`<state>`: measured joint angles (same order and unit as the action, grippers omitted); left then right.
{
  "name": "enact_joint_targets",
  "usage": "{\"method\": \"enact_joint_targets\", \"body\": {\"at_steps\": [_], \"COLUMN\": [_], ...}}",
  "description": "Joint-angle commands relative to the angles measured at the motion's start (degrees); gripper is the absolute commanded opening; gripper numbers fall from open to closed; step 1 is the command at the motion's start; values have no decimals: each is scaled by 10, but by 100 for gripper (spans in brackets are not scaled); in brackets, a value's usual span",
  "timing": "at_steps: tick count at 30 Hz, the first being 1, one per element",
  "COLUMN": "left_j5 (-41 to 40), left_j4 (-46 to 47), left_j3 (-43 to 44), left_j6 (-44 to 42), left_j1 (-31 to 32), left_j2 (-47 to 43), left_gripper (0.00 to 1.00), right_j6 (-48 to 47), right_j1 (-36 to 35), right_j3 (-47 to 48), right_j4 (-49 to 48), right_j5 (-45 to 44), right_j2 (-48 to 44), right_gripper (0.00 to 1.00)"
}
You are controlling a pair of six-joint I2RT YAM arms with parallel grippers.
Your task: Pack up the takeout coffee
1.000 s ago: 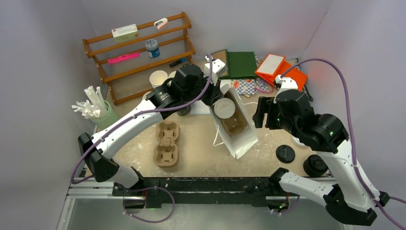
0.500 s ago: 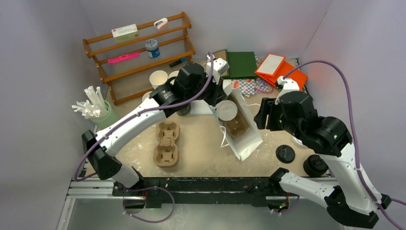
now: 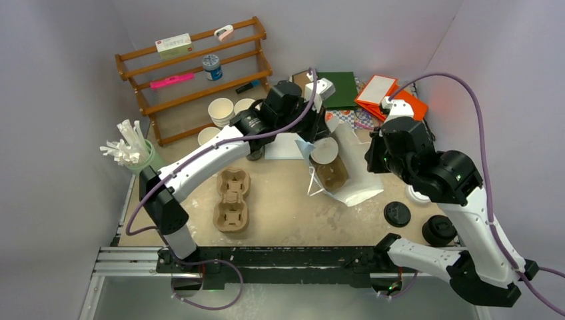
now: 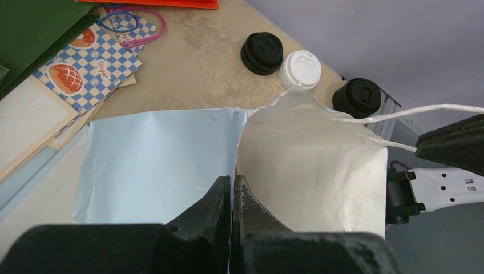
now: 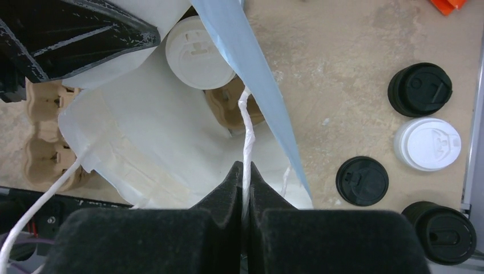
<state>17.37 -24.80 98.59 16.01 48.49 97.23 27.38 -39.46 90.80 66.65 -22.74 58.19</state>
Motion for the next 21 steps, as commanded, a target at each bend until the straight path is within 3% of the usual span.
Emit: {"method": "enact_joint_targets", "body": {"at_steps": [1,8,13,16,17,19,21], "left_j5": [18,21,7,-15,-21,-35,-50], "left_j4": [8,33,18,7,9,17,27], "left_j3": [42,88,185,235,245,252,255], "left_j6": [-34,-62,-68,-51,-45,-41,-41], "left_j1": [-6,-17,-18,-18,-18,-18,-18], "left_j2": [35,105,188,223,226,223,213], "left_gripper": [0,0,3,23,31,44,63], "right_j6": [-3,25,29,18,14,10,10], "right_j1": [-2,-2,-1,1,2,5,9], "right_j3": [37,58,64,65,66,69,78], "right_j4": [11,48,73,74,74,74,74], "right_j5": [-44,-84,-125,-144,-150,-161,-171], "right_j2": [20,42,62,71,75,81,87], "right_gripper": [0,0,1,7,15,22,40]}}
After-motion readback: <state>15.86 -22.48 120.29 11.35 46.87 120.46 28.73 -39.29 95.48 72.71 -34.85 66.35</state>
